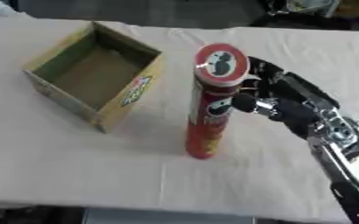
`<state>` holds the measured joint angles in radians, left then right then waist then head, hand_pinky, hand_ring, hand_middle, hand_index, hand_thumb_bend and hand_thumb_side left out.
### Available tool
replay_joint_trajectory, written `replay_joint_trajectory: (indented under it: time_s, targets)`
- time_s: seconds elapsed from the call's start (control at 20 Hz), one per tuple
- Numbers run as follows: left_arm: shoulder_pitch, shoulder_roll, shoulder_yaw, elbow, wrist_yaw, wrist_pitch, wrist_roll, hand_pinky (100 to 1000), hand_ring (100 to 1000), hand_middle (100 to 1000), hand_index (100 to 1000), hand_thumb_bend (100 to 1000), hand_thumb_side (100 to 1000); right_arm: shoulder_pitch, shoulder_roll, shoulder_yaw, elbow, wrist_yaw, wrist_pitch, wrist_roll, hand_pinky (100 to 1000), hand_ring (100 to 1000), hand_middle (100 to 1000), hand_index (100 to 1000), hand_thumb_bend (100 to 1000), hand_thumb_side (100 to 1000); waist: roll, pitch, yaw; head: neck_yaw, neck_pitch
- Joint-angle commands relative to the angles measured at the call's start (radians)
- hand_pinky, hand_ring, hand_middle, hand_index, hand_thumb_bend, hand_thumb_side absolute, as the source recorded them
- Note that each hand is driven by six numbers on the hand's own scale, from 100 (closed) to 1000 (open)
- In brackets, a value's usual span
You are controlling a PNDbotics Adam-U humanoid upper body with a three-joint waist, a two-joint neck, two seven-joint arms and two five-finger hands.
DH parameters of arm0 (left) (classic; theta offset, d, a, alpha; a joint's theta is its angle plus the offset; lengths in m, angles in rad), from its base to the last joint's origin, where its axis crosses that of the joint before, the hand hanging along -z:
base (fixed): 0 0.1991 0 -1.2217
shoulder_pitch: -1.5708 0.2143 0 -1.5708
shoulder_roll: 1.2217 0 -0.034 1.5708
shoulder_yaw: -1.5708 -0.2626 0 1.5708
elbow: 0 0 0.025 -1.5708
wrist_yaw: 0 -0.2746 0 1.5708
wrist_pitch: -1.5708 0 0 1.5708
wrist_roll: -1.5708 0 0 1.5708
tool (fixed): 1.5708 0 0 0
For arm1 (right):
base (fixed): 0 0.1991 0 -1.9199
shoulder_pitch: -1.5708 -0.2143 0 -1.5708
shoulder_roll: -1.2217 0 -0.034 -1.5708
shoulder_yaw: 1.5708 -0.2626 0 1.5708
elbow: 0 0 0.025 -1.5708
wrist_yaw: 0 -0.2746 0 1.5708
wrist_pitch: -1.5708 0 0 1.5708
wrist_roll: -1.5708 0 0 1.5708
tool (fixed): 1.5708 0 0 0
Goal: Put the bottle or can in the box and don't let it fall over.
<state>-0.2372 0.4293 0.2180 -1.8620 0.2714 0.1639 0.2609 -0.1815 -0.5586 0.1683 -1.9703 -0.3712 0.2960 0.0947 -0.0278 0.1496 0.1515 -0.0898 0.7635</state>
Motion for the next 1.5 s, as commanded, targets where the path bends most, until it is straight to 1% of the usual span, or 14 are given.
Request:
replay_joint_trajectory:
  time_s: [0.05,0.4,0.9,1.5]
  targets:
    - [-0.009,0.017,0.003,-0.018,0.002,-0.001,-0.004,698,1000,931,838,150,767,-0.017,-0.009,0.000,-0.003,0.011,0.000,0.007,907,851,904,989,1000,472,0.003,-0.007,0.002,-0.002,0.001]
    - [-0.010,0.015,0.002,-0.018,0.002,-0.001,-0.006,698,1000,931,838,149,768,-0.042,0.003,0.013,0.014,0.025,0.002,0.016,907,853,906,989,1000,487,0.004,-0.004,0.004,-0.004,-0.003]
    - [-0.013,0.013,0.002,-0.019,0.003,-0.001,-0.007,697,1000,931,837,149,768,-0.074,0.018,0.037,0.034,0.037,0.007,0.032,910,857,911,990,1000,534,0.004,-0.002,0.008,-0.005,-0.005]
    - [-0.017,0.010,0.000,-0.020,0.005,0.000,-0.010,696,1000,929,837,148,769,-0.120,0.018,0.074,0.059,0.059,0.019,0.055,910,856,918,985,1000,538,0.002,-0.002,0.018,-0.009,-0.008]
